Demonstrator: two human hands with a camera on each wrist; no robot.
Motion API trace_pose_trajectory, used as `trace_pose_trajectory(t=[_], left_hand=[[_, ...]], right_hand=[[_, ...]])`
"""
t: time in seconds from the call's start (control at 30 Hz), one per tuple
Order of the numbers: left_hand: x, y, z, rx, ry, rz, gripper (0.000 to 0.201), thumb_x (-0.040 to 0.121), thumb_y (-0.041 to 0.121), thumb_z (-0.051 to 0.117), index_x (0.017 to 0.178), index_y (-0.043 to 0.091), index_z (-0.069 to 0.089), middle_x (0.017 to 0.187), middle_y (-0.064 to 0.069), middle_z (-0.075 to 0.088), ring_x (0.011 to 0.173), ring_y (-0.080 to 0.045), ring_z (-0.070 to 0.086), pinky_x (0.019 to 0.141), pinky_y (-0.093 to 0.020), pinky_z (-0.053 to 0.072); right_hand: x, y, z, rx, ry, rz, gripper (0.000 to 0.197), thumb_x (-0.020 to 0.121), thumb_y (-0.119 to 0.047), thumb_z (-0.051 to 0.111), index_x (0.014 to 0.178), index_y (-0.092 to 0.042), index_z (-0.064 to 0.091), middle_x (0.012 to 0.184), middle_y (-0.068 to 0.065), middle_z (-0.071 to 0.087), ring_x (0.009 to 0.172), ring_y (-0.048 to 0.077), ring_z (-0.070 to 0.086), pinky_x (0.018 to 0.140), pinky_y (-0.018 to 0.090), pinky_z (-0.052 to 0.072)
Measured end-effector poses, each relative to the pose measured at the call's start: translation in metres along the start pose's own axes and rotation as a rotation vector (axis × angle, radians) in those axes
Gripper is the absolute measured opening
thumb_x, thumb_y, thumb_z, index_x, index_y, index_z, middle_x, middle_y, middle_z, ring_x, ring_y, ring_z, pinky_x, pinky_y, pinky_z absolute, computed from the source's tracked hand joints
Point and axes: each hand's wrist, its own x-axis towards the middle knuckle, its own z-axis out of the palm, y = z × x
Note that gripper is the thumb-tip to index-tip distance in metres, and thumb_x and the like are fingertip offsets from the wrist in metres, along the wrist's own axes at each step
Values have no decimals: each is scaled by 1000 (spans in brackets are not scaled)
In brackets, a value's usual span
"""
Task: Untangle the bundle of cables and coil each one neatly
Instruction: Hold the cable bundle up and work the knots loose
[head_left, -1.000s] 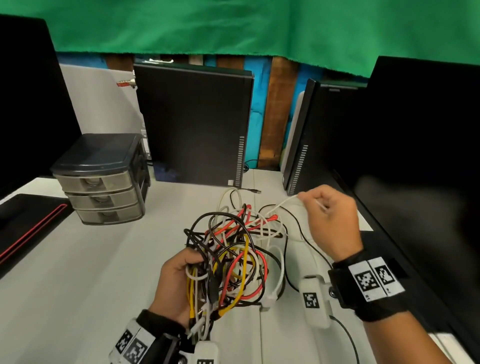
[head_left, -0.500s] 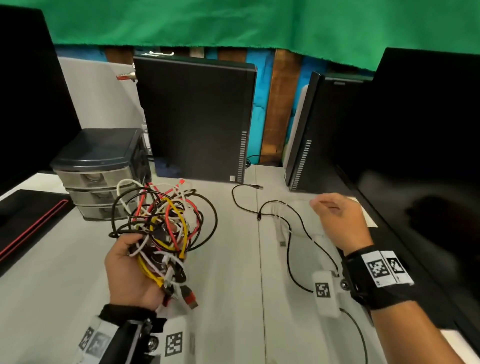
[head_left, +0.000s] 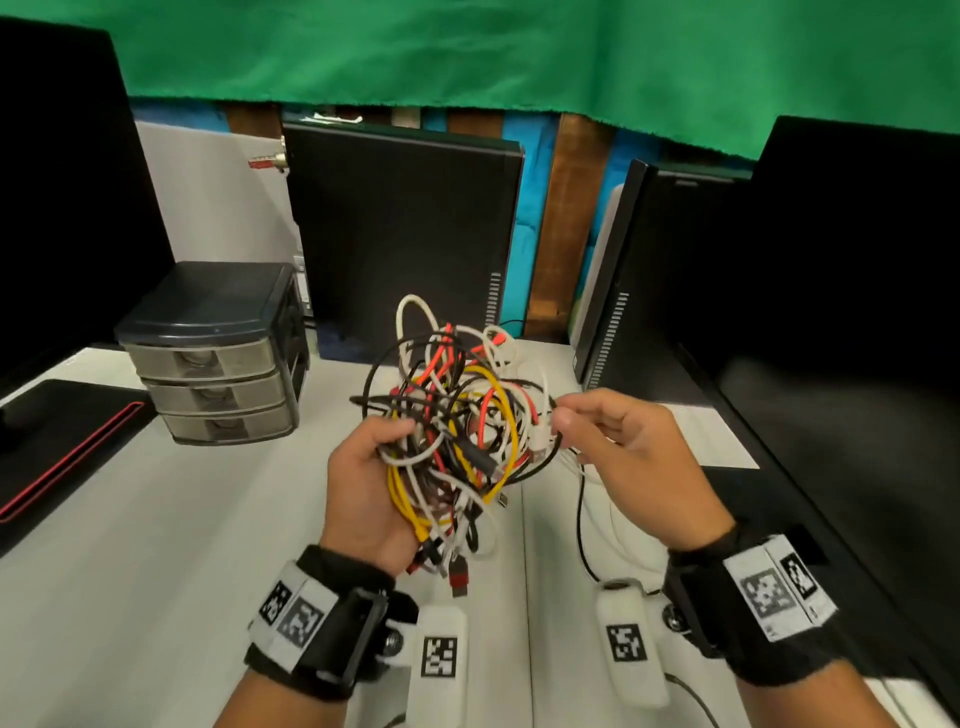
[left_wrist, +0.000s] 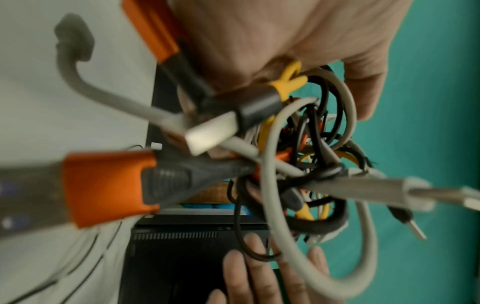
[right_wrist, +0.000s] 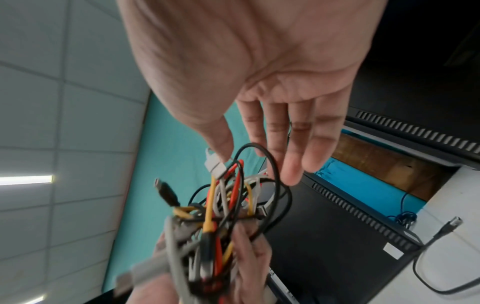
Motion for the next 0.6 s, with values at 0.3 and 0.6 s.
trace_pose_trajectory(t=[0.3, 0.6], left_hand=[[19, -1, 59, 95, 56, 82, 34, 92, 28, 57, 112, 5, 73, 98, -14, 75, 80, -26, 73, 64, -34, 60], [3, -19, 34, 149, 108, 49, 46, 88, 20, 58, 128, -2, 62, 119, -21, 66, 102, -37, 66, 92, -47, 53]], right_hand=[[-3, -5, 0, 127, 159, 49, 27, 87, -40, 69, 113, -33, 64, 102, -8, 72, 97, 16, 69, 82, 40, 56], [-6, -20, 4, 265, 78, 93, 19, 99, -24, 55, 90, -18, 71, 81, 7, 73, 72, 17, 68, 64, 29, 52]])
